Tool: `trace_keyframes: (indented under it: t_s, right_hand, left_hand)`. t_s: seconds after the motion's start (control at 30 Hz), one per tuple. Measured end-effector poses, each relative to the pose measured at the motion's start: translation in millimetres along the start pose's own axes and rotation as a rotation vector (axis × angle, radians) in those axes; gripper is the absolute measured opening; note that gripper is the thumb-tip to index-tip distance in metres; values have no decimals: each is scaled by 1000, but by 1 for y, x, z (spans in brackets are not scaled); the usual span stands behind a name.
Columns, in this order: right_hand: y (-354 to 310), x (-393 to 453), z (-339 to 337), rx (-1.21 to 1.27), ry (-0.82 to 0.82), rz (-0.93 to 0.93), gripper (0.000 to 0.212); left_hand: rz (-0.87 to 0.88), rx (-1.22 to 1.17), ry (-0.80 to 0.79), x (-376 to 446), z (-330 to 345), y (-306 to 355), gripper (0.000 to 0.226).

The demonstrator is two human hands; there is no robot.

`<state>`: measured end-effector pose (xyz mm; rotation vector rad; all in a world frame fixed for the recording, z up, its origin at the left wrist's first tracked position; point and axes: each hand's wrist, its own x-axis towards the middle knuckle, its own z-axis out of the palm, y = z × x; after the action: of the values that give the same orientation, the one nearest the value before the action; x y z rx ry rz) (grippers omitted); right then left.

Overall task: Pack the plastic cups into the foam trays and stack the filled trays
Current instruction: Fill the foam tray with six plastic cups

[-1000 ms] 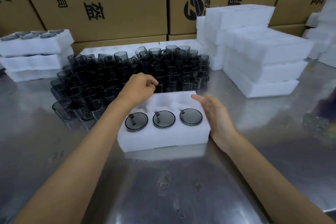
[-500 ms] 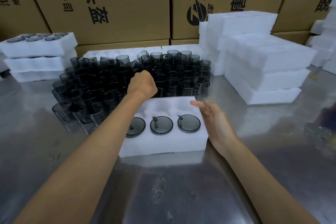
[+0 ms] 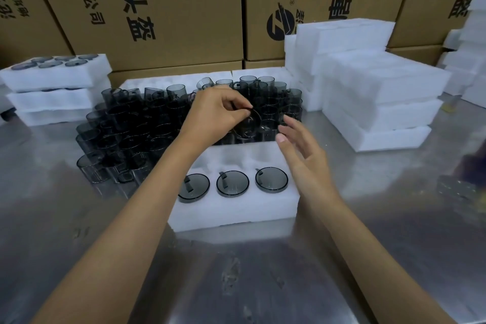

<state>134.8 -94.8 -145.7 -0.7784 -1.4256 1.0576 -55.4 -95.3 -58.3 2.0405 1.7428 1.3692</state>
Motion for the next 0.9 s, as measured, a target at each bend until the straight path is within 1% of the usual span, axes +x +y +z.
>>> trace_keyframes:
  t_s: [0.07,0.13,0.2,0.3,0.4,0.47,0.53,0.67,0.73,0.83,0.9]
  right_hand:
    - [-5,4,4,-65,-10,-108,19]
    - [-6,5,6,-103,8,-145,4]
    - [-1,3,3,-135,42,-116,7]
    - [4,-3,-6,-155,88,-20,9]
    - [3,-7,-11,-167,82,80,11]
    - [2,-7,-11,-173,74,113,13]
    - [0,-6,-11,-164,85,121,17]
    - [0,-3,-13,-123,81,140,33]
    - [2,-3,-13,-121,71,165,32]
    - [3,-3,-14,-175,68,153,22]
    - [5,-2,-18,-291,3,90,38]
  left_hand:
    - [49,-30,-41,-1,2,12,11]
    - [46,-58,-55,-2,5,18,13]
    - [8,-97,-77,-3,11,20,14]
    - [-102,-173,-114,-8,23,15,18]
    - [-182,-214,-96,-12,33,4,19]
    - [-217,-231,-90,-15,39,-1,24]
    - [-243,-198,-70,-17,44,-6,25]
    - [-277,-149,-64,-21,52,-13,19]
    - [-264,-196,-104,-23,53,-14,20]
    - [-249,-221,-160,-27,55,-14,25]
    - [-235,-223,-192,-29,55,-14,28]
